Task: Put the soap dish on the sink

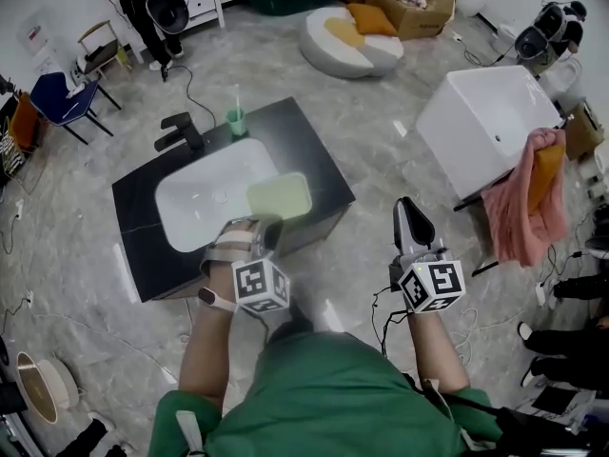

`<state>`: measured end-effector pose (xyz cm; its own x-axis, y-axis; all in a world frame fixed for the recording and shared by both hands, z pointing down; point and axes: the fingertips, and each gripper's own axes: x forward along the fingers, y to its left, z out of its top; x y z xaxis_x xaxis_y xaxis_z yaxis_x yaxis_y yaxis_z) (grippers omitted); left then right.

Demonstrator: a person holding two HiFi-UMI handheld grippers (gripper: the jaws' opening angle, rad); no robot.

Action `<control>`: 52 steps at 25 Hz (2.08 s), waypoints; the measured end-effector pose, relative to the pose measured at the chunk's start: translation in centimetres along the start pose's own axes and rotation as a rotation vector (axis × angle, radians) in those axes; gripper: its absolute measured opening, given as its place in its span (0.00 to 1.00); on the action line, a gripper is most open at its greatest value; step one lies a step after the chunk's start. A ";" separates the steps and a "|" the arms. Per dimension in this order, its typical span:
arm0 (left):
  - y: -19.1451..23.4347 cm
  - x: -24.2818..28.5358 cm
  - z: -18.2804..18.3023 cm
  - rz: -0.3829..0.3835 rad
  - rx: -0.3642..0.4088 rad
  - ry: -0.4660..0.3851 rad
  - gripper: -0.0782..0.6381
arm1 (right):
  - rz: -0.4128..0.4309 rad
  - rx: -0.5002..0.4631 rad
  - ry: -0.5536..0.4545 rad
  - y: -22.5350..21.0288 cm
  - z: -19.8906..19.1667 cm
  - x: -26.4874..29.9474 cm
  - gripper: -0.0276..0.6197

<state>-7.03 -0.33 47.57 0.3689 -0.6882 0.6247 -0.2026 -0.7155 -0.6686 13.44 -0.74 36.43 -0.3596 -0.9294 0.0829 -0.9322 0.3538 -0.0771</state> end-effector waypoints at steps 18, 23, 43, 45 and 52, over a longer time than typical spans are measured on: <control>4.5 5.4 -3.2 -0.050 -0.033 -0.001 0.13 | 0.013 0.022 0.024 -1.0 0.5 9.4 0.09; 6.0 7.5 -3.0 -0.041 -0.049 0.037 0.13 | 0.081 0.035 0.009 -2.3 0.7 13.4 0.09; 14.1 24.1 1.1 -0.003 -0.217 0.210 0.14 | 0.355 0.132 0.052 -16.4 -1.0 32.5 0.09; 14.6 25.3 1.3 -0.003 -0.226 0.216 0.14 | 0.370 0.143 0.061 -17.1 -1.4 33.4 0.09; 15.7 29.9 -0.1 -0.024 -0.229 0.234 0.14 | 0.380 0.155 0.103 -18.8 -3.5 35.9 0.09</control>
<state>0.72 -32.21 55.78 0.1630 -0.6611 0.7324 -0.4047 -0.7218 -0.5615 17.86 -40.41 44.29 -0.6863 -0.7177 0.1179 -0.7178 0.6423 -0.2689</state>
